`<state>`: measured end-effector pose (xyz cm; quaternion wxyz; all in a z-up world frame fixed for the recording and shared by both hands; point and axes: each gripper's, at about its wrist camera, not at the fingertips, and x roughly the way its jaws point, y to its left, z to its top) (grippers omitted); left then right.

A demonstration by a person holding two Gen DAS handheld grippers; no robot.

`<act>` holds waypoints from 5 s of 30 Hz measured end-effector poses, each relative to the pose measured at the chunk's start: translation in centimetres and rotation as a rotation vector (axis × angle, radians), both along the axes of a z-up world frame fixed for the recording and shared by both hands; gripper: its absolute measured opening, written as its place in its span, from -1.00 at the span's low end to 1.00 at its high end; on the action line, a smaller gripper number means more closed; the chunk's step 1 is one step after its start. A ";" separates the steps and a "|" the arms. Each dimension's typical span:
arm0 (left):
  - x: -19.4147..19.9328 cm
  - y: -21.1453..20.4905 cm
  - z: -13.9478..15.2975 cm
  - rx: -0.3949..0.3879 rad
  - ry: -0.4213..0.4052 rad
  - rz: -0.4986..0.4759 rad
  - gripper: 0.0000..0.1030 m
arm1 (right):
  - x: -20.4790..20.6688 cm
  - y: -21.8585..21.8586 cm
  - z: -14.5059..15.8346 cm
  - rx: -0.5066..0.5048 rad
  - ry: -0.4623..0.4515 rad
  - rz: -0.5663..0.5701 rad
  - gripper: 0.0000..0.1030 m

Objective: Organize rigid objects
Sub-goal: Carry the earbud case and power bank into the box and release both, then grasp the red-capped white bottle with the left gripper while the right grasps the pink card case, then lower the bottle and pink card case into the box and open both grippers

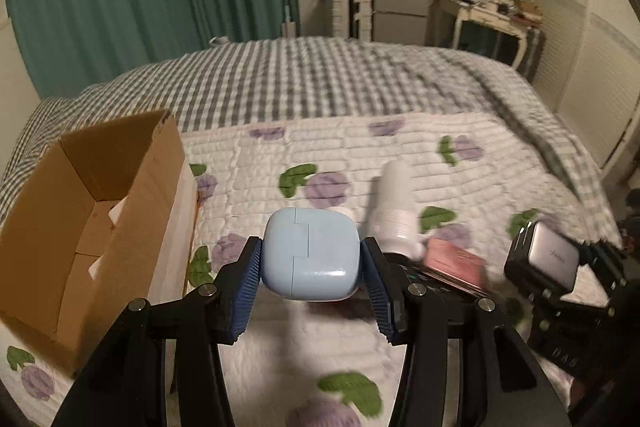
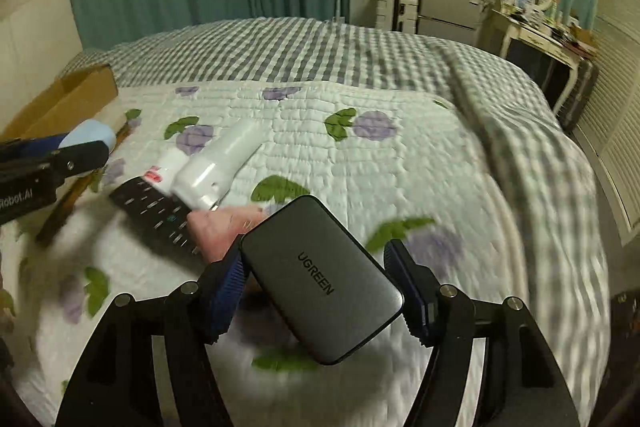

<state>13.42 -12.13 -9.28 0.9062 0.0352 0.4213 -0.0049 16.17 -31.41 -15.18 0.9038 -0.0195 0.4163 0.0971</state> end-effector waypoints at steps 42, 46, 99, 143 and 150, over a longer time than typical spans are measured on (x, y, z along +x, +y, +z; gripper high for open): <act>-5.0 24.4 5.7 -0.055 -0.143 0.107 0.24 | 2.3 29.4 11.9 0.118 -0.102 0.279 0.31; -5.5 24.9 5.8 -0.045 -0.153 0.129 0.24 | 2.8 30.4 10.8 0.114 -0.079 0.292 0.31; 0.6 0.9 -5.8 0.043 0.085 0.026 0.32 | 6.5 2.1 -5.2 0.269 0.155 0.082 0.39; -5.5 6.0 9.2 -0.032 -0.140 -0.045 -0.30 | -4.6 7.5 14.6 -0.013 -0.197 0.061 0.34; -6.7 12.3 12.4 -0.030 -0.226 -0.002 -0.30 | -4.8 15.3 20.4 0.029 -0.278 0.159 0.34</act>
